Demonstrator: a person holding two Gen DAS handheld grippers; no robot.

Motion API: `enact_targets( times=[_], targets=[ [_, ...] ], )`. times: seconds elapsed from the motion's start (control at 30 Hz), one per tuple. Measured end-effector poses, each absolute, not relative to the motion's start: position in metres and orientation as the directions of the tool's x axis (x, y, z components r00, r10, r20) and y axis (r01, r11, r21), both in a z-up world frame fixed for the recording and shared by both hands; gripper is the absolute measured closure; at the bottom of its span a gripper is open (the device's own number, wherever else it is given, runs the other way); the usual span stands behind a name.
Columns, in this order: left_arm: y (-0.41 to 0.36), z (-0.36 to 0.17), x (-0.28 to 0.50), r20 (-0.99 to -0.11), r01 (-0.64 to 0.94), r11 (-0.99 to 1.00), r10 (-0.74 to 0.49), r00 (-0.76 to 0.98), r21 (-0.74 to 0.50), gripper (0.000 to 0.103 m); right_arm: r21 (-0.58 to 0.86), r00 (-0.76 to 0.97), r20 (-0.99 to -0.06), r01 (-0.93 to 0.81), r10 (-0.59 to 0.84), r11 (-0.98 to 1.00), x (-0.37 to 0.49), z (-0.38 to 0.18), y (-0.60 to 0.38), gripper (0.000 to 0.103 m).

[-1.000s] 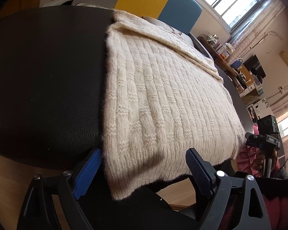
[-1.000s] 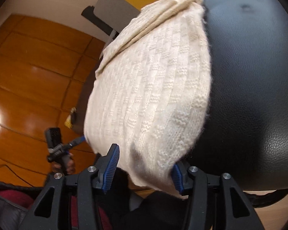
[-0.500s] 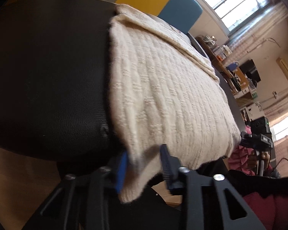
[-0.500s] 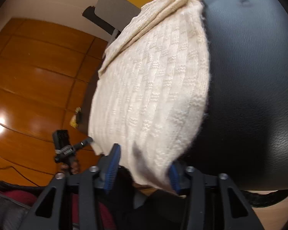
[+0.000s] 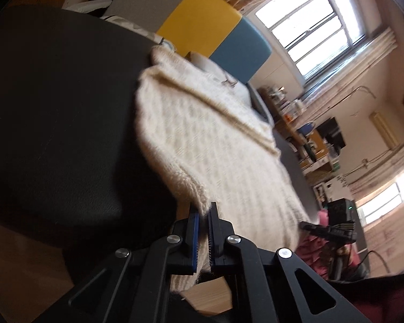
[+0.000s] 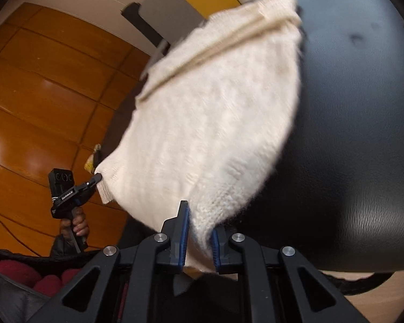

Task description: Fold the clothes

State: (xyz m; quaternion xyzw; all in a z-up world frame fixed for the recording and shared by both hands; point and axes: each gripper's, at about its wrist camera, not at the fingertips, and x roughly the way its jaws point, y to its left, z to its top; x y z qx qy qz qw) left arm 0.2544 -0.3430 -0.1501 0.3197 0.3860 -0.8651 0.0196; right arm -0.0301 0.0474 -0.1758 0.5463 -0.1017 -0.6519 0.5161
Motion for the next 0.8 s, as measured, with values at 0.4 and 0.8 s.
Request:
enact_targets(
  times=[0.4, 0.8],
  targets=[
    [-0.379, -0.085, 0.167, -0.424, 0.140, -0.715, 0.235, -0.875, -0.685, 0.097, 0.658, 0.066, -0.554, 0.645, -0.830, -0.388, -0.087, -0.113, -0.013, 0.090],
    [-0.358, -0.112, 0.193, -0.518, 0.187, -0.725, 0.263, -0.814, -0.662, 0.097, 0.762, 0.130, -0.633, 0.278, -0.763, -0.585, -0.068, -0.191, 0.076, 0.071]
  ],
)
